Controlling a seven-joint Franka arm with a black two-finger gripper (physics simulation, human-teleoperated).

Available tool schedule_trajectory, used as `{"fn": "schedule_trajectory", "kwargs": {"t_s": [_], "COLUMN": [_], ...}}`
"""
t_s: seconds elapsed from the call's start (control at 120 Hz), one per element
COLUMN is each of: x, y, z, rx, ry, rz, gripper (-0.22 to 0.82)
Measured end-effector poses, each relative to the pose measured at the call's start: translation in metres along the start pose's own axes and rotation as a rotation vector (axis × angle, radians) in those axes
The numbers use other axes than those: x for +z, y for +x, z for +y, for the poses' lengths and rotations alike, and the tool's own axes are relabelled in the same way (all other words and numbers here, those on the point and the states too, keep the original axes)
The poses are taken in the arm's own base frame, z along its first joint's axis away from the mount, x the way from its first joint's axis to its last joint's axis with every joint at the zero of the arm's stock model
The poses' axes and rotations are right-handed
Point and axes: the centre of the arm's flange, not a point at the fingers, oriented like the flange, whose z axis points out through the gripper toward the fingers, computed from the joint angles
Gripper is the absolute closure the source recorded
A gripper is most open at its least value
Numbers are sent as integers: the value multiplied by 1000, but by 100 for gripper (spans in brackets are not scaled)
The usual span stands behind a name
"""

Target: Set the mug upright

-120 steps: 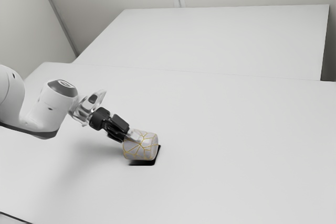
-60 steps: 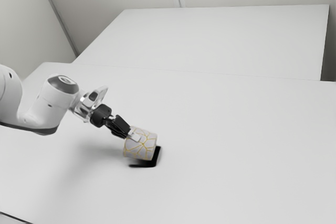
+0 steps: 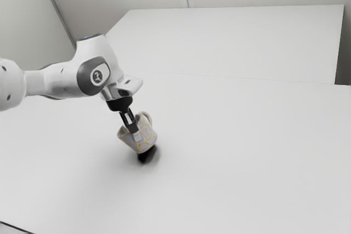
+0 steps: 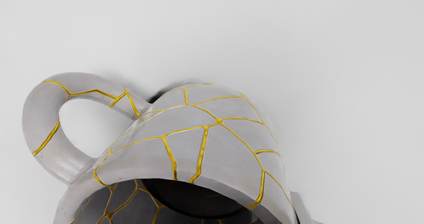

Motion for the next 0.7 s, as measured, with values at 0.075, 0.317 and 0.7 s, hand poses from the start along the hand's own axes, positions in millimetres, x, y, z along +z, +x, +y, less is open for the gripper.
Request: {"fn": "schedule_trajectory", "kwargs": {"t_s": [0.075,0.317,0.7], "x": [0,8,21], "y": [5,10,16], "z": [1,-1,6], "rx": [17,22,32], "ry": [67,181,227], "rz": [-7,-15,-91], "gripper": [79,78,71]}}
